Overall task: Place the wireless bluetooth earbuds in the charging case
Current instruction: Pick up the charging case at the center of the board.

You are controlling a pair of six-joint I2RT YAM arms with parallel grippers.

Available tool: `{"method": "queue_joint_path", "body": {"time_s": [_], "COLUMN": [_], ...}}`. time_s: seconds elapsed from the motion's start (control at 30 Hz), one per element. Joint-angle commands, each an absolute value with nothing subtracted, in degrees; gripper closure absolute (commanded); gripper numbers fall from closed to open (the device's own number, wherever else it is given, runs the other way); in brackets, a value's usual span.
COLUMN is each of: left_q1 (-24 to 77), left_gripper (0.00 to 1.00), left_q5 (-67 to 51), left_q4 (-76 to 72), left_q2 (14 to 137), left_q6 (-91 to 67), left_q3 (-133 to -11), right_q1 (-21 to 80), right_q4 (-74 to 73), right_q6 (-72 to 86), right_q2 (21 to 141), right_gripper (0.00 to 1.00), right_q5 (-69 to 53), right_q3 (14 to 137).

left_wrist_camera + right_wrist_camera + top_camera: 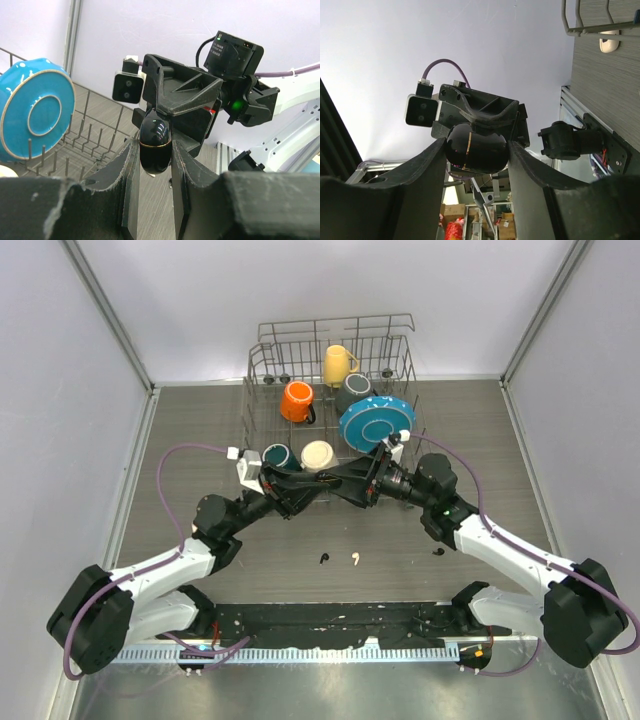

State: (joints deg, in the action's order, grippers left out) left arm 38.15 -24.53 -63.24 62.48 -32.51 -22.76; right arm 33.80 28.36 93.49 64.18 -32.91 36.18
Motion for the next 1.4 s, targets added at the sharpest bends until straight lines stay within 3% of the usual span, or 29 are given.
{"method": "queue_joint_path", "body": {"time_s": [0.0, 0.13, 0.27, 0.33, 0.47, 0.77, 1.0, 1.37], "left_q1": [38.5, 38.5, 38.5, 38.5, 38.5, 39.55, 40.69, 40.78], "left_gripper": [1.0, 0.97, 0.73, 0.68, 0.61, 0.59, 0.59, 0.57], "left_q5": [-24.96, -24.87, -25.13, -26.1, -26.89, -27.86, -26.9, -22.85], "left_q4": [-67.15, -67.24, -67.32, -67.94, -72.14, -86.74, -88.68, -84.56], "left_q2": [62.4, 62.93, 63.19, 63.37, 65.3, 71.71, 73.3, 65.66], "left_q6": [-31.38, -31.46, -32.08, -32.17, -33.13, -34.72, -34.01, -30.77], "left_q3": [-22.94, -22.94, -23.38, -23.55, -23.12, -21.8, -22.67, -20.04], "right_q1": [34.01, 34.1, 34.1, 34.1, 34.1, 34.1, 34.1, 34.19], "right_q4": [32.52, 34.8, 36.65, 37.61, 38.58, 41.22, 42.36, 41.31], "right_q6": [95.01, 95.1, 95.19, 95.54, 95.8, 97.29, 97.74, 96.5], "right_q2": [64.34, 64.51, 65.21, 65.21, 65.57, 66.62, 66.88, 67.24], "right_gripper": [0.57, 0.83, 0.94, 0.98, 0.99, 0.99, 0.99, 0.99], "right_q5": [-32.17, -32.95, -33.66, -33.84, -34.36, -35.51, -35.6, -34.28], "right_q3": [35.95, 35.6, 35.6, 35.51, 35.51, 34.81, 34.1, 33.31]}}
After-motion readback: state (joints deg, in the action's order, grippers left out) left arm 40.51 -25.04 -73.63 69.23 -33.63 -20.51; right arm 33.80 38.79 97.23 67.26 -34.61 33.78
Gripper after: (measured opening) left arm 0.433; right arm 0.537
